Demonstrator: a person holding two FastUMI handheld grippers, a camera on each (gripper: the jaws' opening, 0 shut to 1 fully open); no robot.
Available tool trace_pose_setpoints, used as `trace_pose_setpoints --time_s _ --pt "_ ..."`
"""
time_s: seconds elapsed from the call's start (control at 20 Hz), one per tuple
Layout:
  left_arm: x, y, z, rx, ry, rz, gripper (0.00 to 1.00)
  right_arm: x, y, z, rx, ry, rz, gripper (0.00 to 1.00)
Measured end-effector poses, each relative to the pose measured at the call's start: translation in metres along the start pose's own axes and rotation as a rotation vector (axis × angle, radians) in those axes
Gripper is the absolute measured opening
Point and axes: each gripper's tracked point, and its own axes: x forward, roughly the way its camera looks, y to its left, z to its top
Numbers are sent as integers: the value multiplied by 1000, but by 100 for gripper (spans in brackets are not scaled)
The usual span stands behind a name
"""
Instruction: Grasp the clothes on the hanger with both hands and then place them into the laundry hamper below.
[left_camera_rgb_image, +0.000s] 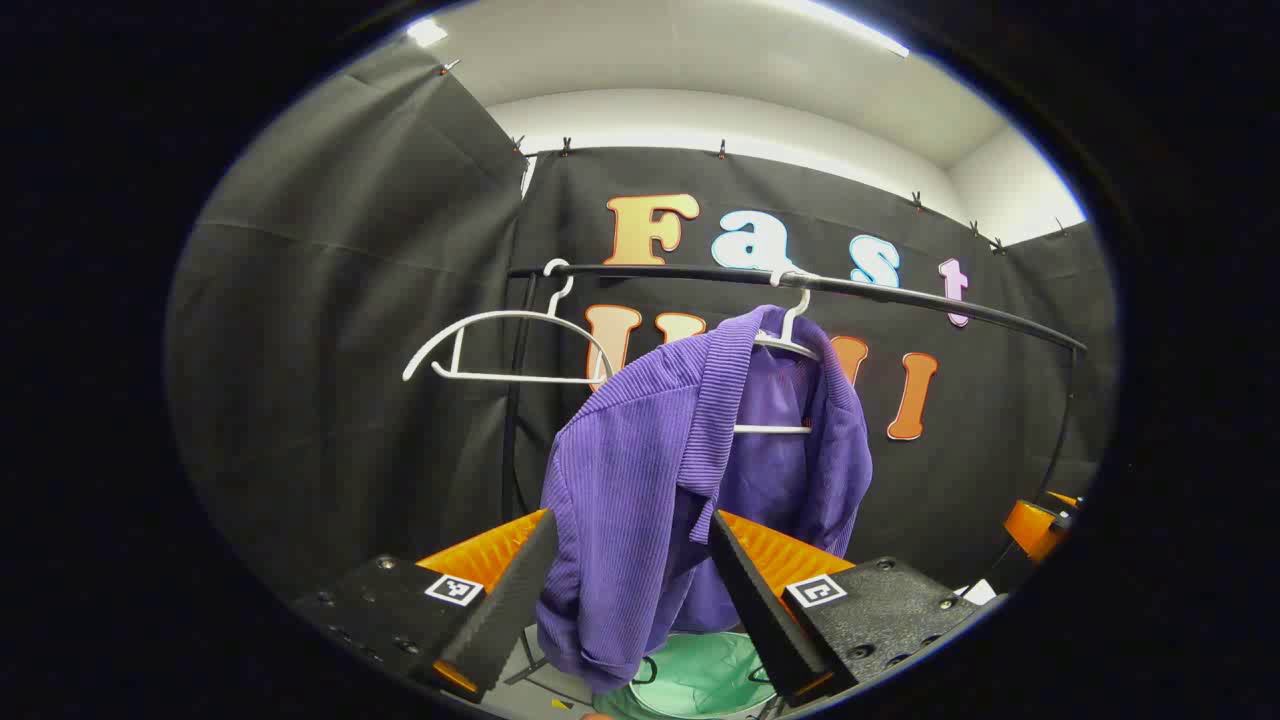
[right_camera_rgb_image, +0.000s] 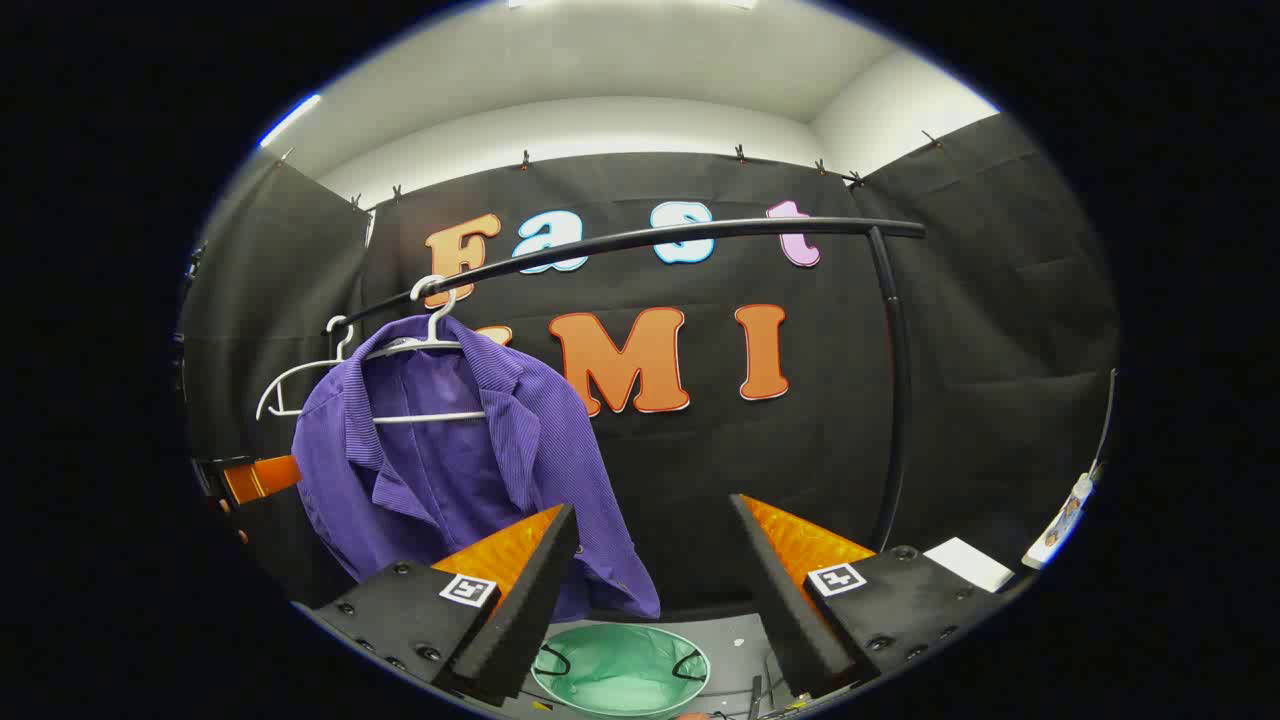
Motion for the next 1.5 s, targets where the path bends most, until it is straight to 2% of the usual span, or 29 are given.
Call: trace_pose_setpoints --time_s 0.05,0.15,0.2,0.45,0.5,0.95,1.0,1.1,1.15,1.35,1.4,1.5 --pt "0 1 0 0 1 1 95 -1 0 0 0 0 1 98" --pt "0 2 -1 1 3 3 95 -1 0 -1 1 2 3 98" --pt "-1 2 -1 3 4 3 92 -1 -1 -2 0 3 4 98" --pt "-2 3 -4 8 12 6 92 -1 -1 -3 1 5 0 98" --pt "-2 3 -4 9 13 6 95 -2 -1 -2 2 6 -1 98" --pt "-2 3 -1 13 2 9 92 -2 -4 -1 4 3 -3 98" --pt "-1 2 -2 17 4 9 95 -2 -3 -1 4 3 -3 98" --pt "-1 2 -2 23 5 10 95 -2 -3 -1 6 4 -1 98" --pt "-1 2 -2 22 4 13 92 -1 -3 -1 6 7 1 98" --pt "-1 8 -4 16 9 29 92 -1 -3 -2 5 12 10 98" --pt "-1 10 -4 15 10 35 95 -1 -3 -3 4 13 12 98" --pt "0 11 -4 13 9 44 95 0 -3 -3 4 13 14 98"
